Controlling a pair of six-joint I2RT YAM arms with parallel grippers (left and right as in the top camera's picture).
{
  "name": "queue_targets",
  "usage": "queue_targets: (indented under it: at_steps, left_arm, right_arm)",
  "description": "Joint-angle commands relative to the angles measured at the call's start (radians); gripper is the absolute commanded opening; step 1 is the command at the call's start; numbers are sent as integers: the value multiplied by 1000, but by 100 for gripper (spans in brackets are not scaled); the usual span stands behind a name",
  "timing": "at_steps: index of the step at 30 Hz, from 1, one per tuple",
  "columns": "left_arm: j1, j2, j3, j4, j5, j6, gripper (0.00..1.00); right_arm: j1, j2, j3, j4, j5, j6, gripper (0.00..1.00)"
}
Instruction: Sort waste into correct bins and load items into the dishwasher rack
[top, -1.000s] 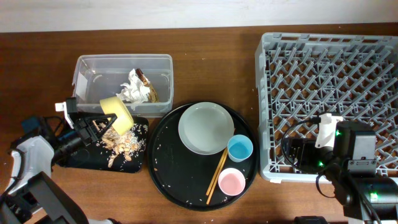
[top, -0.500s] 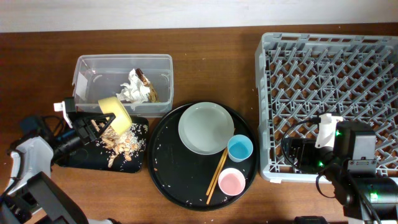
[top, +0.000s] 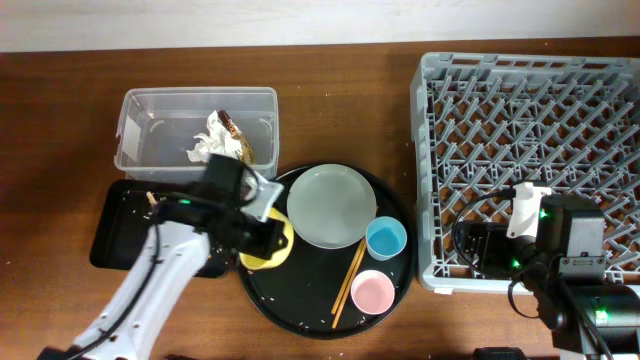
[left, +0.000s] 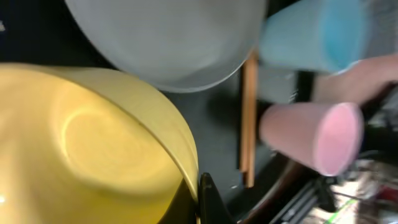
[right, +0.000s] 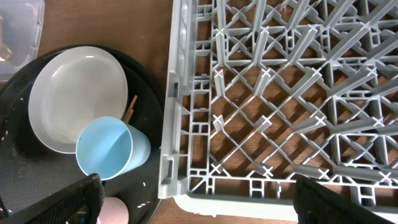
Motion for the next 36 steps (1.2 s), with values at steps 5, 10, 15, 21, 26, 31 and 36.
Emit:
queue_targets:
  at_steps: [5, 10, 15, 21, 26, 31, 36]
  left_arm:
    - [-202, 161, -3, 84, -205, -169, 0]
    - [-227, 171, 13, 69, -179, -169, 45]
    - [-227, 121, 143, 7, -123, -169, 53]
    - [-351, 120, 146, 21, -54, -169, 53]
    - [-500, 124, 145, 30, -127, -169, 59]
    - [-552, 208, 141, 54, -148, -169, 58]
    - [-551, 266, 142, 81, -149, -169, 6]
  right_arm:
    - [5, -4, 15, 2, -5, 7, 98]
    - [5, -4, 15, 2, -5, 7, 98]
    - [5, -4, 15, -2, -5, 7, 98]
    - [5, -4, 15, -2, -6, 8, 99]
    - [5, -4, 15, -12, -5, 7, 98]
    - [5, -4, 15, -24, -5, 7, 98]
    - [5, -4, 15, -24, -6, 7, 98]
